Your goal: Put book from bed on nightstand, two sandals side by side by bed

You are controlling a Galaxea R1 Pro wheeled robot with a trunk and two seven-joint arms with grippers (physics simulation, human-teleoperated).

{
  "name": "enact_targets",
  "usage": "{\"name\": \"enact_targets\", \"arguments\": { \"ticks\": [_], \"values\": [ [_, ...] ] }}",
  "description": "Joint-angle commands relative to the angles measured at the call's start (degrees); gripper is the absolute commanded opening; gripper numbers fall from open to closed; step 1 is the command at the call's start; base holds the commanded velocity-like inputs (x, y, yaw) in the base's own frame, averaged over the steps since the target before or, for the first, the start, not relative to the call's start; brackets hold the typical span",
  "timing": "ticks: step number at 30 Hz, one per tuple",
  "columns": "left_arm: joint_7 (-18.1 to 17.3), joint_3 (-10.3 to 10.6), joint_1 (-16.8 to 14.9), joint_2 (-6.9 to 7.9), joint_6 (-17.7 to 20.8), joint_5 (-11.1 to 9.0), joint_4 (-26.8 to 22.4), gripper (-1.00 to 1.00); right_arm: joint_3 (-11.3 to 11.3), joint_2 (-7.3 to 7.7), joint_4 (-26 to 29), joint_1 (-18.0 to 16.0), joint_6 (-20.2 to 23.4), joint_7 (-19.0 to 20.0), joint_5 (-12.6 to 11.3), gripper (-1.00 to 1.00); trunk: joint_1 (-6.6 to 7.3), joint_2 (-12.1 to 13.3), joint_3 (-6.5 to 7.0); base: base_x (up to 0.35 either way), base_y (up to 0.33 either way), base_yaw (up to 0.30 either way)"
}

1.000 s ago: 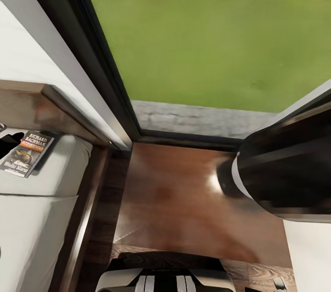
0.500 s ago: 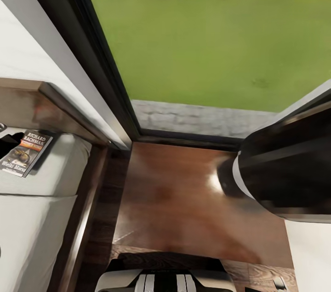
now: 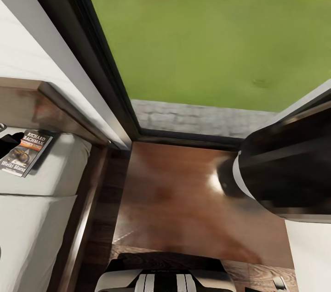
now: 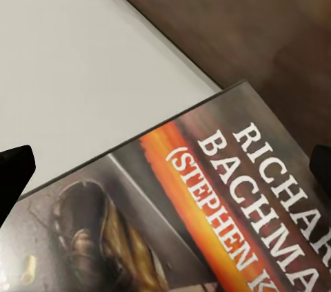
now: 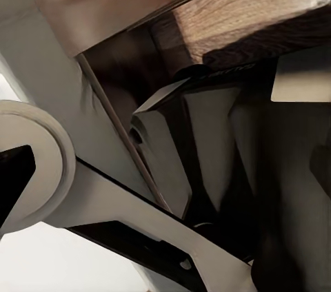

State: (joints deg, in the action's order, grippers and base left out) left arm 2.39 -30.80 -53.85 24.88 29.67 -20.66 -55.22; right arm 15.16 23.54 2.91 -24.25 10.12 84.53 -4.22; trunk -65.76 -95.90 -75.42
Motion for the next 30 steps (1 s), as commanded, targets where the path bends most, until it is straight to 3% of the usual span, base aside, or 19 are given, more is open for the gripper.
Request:
{"name": "enact_targets", "arguments": {
  "ticks": [1,8,15,30],
  "values": [
    [0.3,0.0,0.0,0.0,0.3,-0.6,-0.1,1.0,-0.3,0.01,0.0,0.0,0.6,0.2,-0.4,1.0,0.0,0.0,-0.03,0.0,0.0,0.0],
    [0.9,0.0,0.0,-0.12,-4.8,-0.6,0.1,1.0,-0.3,0.01,0.0,0.0,0.6,0.2,-0.4,1.0,0.0,0.0,-0.03,0.0,0.0,0.0],
    [5.8,0.1,0.0,-0.26,-9.6,-0.8,1.9,1.0,-0.3,0.01,0.0,0.0,0.6,0.2,-0.4,1.0,0.0,0.0,-0.03,0.0,0.0,0.0],
    [6.1,0.1,0.0,-0.27,-9.9,-0.8,2.8,1.0,-0.2,0.01,0.0,0.0,0.6,0.2,-0.4,1.0,0.0,0.0,-0.03,0.0,0.0,0.0]
  ]
}}
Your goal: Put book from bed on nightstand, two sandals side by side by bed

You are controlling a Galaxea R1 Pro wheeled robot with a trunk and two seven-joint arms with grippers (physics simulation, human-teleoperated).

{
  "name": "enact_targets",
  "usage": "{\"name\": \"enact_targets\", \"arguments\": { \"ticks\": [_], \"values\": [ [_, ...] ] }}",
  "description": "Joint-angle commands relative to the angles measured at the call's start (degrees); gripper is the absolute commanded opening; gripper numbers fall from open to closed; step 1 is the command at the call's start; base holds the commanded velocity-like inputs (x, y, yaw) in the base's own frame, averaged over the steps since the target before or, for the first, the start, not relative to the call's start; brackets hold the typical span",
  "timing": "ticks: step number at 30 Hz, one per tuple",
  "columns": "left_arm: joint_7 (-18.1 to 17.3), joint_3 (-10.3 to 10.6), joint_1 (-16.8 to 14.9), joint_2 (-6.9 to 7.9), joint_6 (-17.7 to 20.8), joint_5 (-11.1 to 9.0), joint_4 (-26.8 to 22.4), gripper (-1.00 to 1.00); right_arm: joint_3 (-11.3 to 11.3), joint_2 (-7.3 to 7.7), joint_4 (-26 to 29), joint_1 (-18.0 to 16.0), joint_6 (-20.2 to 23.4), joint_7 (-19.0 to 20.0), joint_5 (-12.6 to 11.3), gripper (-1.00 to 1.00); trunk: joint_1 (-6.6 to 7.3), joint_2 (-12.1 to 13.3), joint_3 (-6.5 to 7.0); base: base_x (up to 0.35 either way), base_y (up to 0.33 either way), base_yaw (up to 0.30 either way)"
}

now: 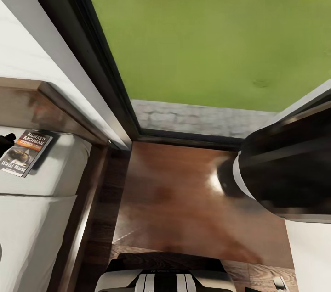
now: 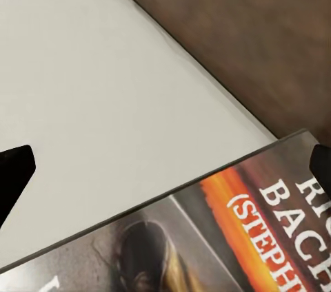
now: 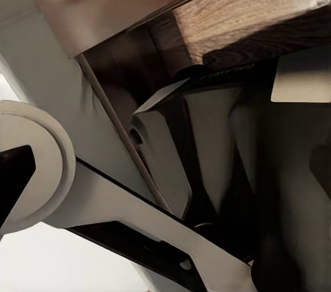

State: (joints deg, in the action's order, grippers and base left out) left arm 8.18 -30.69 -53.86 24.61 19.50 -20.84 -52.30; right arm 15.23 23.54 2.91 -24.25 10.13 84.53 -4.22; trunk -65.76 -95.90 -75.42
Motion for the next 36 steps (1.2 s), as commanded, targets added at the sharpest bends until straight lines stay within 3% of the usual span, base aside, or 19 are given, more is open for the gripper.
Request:
{"name": "enact_targets", "arguments": {
  "ticks": [1,6,14,25,30,36],
  "values": [
    [0.3,0.0,0.0,0.0,0.3,-0.6,-0.1,1.0,-0.3,0.01,0.0,0.0,0.6,0.2,-0.4,1.0,0.0,0.0,-0.03,0.0,0.0,0.0],
    [0.4,0.1,0.0,0.0,0.3,-0.6,-0.1,1.0,-0.3,0.01,0.0,0.0,0.6,0.2,-0.4,1.0,0.0,0.0,-0.03,0.0,0.0,0.0],
    [0.3,0.1,0.0,0.0,0.4,-0.6,-0.1,1.0,-0.3,0.01,0.0,0.0,0.6,0.2,-0.4,1.0,-1.76,-3.2,-1.46,0.0,0.0,0.0],
    [0.3,0.1,0.0,0.0,0.4,-0.6,-0.1,1.0,-0.3,0.01,0.0,0.0,0.6,0.2,-0.4,1.0,-1.76,-3.2,-1.46,0.0,0.0,0.0],
    [0.3,0.1,0.0,0.0,0.4,-0.6,-0.1,1.0,-0.3,0.01,0.0,0.0,0.6,0.2,-0.4,1.0,-2.85,-5.2,-2.36,0.0,0.0,0.0],
    [0.3,0.1,0.0,0.0,0.5,-0.6,-0.1,1.0,-0.3,0.01,0.0,0.0,0.6,0.2,-0.4,1.0,-2.85,-5.2,-2.36,0.0,0.0,0.0]
  ]
}}
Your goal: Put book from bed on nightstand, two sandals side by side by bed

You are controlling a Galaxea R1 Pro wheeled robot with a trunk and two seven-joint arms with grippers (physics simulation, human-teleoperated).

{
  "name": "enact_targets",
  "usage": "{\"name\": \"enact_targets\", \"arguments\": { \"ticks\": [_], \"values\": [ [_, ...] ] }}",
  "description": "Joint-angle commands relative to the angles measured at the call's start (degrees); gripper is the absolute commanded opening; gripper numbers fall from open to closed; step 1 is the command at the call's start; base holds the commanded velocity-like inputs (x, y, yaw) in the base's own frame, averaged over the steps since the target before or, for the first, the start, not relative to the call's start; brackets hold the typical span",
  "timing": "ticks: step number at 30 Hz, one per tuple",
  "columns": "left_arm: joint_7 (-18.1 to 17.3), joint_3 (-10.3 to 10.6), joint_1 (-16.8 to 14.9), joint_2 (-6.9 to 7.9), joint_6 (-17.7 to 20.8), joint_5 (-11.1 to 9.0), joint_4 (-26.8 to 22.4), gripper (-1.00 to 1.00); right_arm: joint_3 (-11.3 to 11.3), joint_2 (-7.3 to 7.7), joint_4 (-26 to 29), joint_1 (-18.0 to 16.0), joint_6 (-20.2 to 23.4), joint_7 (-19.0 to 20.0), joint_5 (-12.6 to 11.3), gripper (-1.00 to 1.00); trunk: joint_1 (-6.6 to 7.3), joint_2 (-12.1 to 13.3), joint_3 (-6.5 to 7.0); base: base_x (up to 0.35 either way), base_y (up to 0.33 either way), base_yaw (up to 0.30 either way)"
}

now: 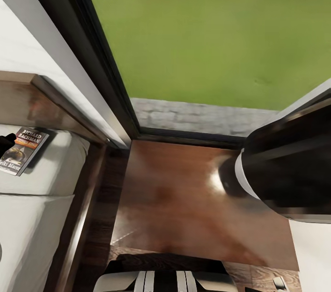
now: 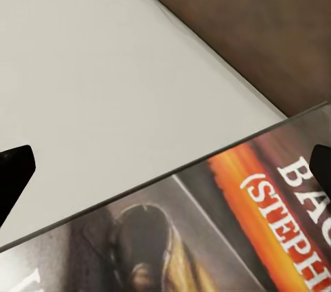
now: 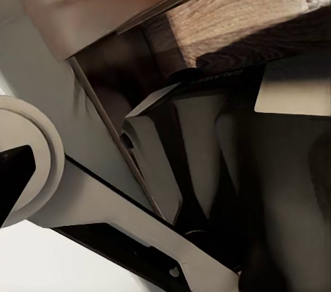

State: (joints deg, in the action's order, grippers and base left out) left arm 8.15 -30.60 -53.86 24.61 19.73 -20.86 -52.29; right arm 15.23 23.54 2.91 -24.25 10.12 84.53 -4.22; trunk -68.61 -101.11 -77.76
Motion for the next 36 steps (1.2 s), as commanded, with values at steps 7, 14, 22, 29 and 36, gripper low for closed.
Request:
{"name": "enact_targets", "arguments": {
  "ticks": [7,14,22,29,36],
  "values": [
    [0.3,0.0,0.0,0.0,0.4,-0.6,-0.1,1.0,-0.3,0.01,0.0,0.0,0.6,0.2,-0.4,1.0,0.0,0.0,-0.03,0.0,0.0,0.0],
    [0.3,0.0,0.0,0.0,0.4,-0.6,-0.1,1.0,-0.3,0.01,0.0,0.0,0.6,0.2,-0.4,1.0,-1.1,-2.0,-0.92,0.0,0.0,0.0],
    [0.3,0.0,0.0,0.0,0.5,-0.6,-0.1,1.0,-0.3,0.01,0.0,0.0,0.6,0.2,-0.4,1.0,-1.75,-3.2,-1.46,0.0,0.0,0.0],
    [0.2,0.0,0.0,0.0,0.5,-0.7,-0.1,1.0,-0.3,0.01,0.0,0.0,0.6,0.2,-0.4,1.0,-1.75,-3.2,-1.46,0.0,0.0,0.0],
    [0.2,0.0,0.0,0.0,0.5,-0.7,-0.1,1.0,-0.3,0.01,0.0,0.0,0.6,0.2,-0.4,1.0,-2.85,-5.2,-2.36,0.0,0.0,0.0]
  ]
}}
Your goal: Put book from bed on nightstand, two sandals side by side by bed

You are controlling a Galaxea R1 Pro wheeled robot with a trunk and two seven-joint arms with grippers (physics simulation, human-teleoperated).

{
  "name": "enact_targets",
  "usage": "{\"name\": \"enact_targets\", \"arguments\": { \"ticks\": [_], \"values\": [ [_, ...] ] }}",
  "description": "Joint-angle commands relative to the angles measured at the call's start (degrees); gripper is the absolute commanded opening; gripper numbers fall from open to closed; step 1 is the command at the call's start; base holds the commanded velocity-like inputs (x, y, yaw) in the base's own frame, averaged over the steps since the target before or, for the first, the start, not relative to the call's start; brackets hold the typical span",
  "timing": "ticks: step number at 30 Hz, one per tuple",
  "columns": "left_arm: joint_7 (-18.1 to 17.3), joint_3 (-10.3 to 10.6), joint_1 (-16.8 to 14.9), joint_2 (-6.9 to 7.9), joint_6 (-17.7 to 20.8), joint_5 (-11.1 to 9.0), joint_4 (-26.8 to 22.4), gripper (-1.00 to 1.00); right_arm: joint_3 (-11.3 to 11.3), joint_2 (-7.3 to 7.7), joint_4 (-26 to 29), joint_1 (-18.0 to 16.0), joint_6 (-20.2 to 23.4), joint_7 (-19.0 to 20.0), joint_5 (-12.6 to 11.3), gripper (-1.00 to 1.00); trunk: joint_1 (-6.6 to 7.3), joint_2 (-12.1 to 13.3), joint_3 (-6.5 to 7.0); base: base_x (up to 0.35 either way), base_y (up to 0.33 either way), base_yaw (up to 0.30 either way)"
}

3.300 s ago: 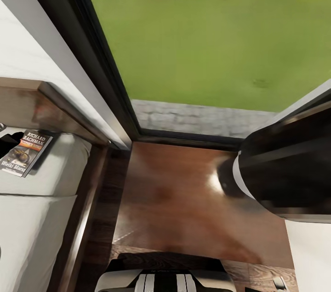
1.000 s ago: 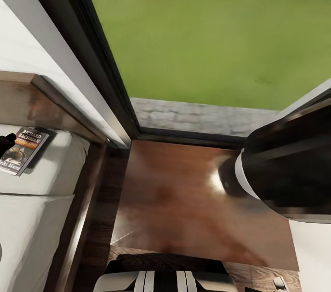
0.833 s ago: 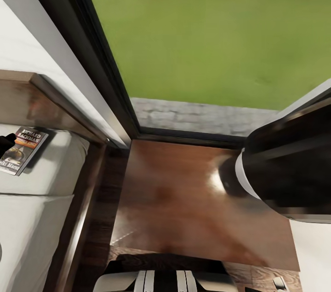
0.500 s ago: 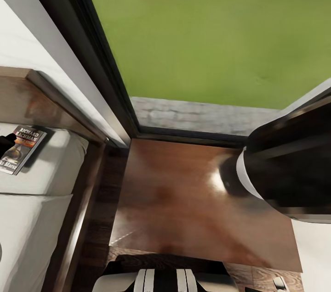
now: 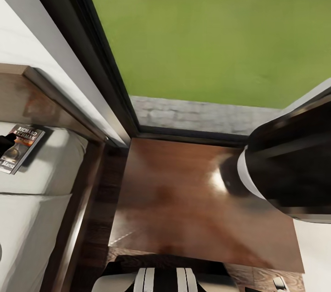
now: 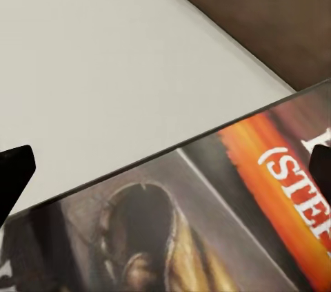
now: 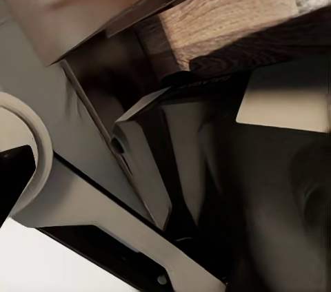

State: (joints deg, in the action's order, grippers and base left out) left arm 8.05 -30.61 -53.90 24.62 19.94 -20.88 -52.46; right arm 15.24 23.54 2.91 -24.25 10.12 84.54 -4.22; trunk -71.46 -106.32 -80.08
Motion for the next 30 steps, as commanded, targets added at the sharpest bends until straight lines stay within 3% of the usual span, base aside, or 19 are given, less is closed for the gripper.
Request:
{"name": "enact_targets", "arguments": {
  "ticks": [1,30],
  "values": [
    [0.3,0.0,0.0,-0.01,0.2,-0.7,0.1,1.0,-0.3,0.02,0.0,0.0,0.6,0.2,-0.4,1.0,-0.23,-0.4,-0.22,0.0,0.0,0.0],
    [0.3,0.0,0.0,-0.09,0.1,-0.7,0.1,1.0,-0.3,0.02,0.0,0.0,0.6,0.2,-0.4,1.0,-0.45,-0.8,-0.4,-0.005,0.0,0.0]
  ]
}}
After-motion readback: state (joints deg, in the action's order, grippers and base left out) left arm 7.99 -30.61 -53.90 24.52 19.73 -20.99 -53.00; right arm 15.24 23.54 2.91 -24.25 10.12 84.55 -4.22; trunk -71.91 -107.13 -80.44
